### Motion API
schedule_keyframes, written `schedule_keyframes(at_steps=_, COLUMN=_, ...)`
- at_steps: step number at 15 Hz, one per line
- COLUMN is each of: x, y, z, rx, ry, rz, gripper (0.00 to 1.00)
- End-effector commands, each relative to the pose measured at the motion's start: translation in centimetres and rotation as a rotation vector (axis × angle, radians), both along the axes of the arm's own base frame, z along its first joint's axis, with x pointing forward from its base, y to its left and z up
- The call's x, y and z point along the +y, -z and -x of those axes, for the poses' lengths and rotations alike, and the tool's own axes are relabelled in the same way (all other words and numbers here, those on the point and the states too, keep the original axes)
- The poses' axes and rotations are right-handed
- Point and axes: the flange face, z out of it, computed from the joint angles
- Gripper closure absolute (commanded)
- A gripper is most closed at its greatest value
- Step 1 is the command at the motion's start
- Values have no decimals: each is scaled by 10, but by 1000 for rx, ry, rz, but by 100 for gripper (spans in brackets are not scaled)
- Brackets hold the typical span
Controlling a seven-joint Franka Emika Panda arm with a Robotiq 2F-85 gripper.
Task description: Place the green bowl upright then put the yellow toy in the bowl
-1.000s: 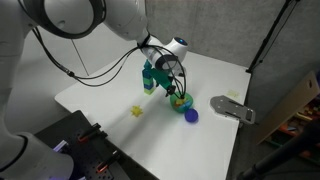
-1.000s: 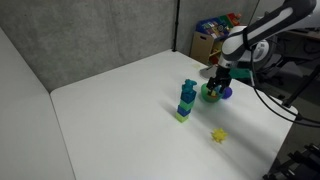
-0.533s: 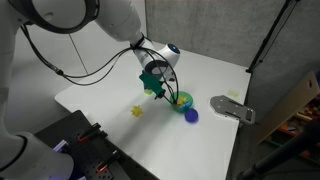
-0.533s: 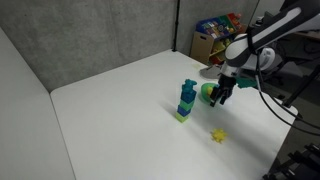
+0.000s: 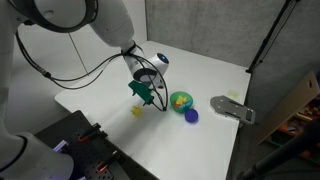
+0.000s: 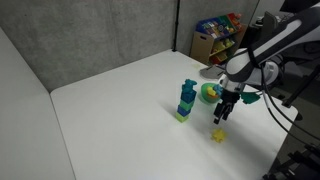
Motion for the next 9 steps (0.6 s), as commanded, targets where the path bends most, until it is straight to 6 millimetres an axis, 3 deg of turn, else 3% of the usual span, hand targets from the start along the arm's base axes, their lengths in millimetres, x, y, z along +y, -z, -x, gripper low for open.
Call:
schedule_keyframes(at_steps=1, x=2, y=8, z=18, rx=7, ry=-27, rz=27, gripper=0)
schedule_keyframes(at_steps=9, x=9, y=33, z=29, rx=-39, ry=-84, rz=105, gripper=0)
